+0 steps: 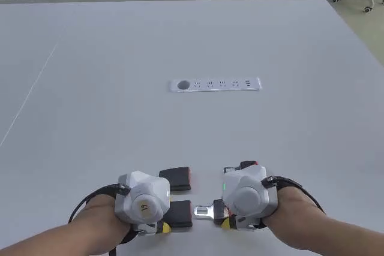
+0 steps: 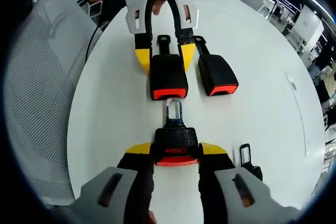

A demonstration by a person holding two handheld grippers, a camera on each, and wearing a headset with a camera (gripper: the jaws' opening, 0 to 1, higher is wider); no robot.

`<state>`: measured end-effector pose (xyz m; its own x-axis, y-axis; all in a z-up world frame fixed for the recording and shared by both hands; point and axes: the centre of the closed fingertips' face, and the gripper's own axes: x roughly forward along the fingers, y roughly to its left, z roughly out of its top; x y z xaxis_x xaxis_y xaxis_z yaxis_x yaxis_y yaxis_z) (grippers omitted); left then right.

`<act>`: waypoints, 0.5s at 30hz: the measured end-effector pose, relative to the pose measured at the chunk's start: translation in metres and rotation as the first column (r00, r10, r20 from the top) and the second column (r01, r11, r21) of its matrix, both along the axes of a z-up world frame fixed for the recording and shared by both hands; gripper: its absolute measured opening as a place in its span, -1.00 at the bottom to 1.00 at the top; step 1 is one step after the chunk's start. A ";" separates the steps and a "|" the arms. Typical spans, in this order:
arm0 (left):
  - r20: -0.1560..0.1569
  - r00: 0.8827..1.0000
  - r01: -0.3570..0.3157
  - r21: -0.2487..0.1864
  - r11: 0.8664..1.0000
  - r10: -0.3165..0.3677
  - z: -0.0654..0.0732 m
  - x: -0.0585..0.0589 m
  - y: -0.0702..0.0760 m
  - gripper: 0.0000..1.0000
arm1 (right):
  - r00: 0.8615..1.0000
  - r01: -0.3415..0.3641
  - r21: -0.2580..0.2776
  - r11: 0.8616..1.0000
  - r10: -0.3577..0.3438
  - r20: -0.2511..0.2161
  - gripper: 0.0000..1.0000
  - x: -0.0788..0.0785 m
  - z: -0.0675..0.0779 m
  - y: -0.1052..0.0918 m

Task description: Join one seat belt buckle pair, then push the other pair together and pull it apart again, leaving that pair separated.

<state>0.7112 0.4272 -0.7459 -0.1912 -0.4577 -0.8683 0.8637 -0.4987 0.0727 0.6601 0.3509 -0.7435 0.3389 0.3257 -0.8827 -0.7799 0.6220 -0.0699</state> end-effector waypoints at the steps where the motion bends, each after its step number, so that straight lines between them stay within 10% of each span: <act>1: 0.001 1.000 -0.001 0.001 1.000 0.001 0.000 0.000 0.000 -0.36 | 1.000 0.001 0.000 1.000 -0.001 0.002 -0.39 0.001 0.000 0.001; 15: -0.002 1.000 -0.001 0.000 1.000 0.001 0.000 0.002 0.000 -0.36 | 0.999 -0.049 0.003 0.999 0.049 0.013 -0.40 0.005 0.002 0.012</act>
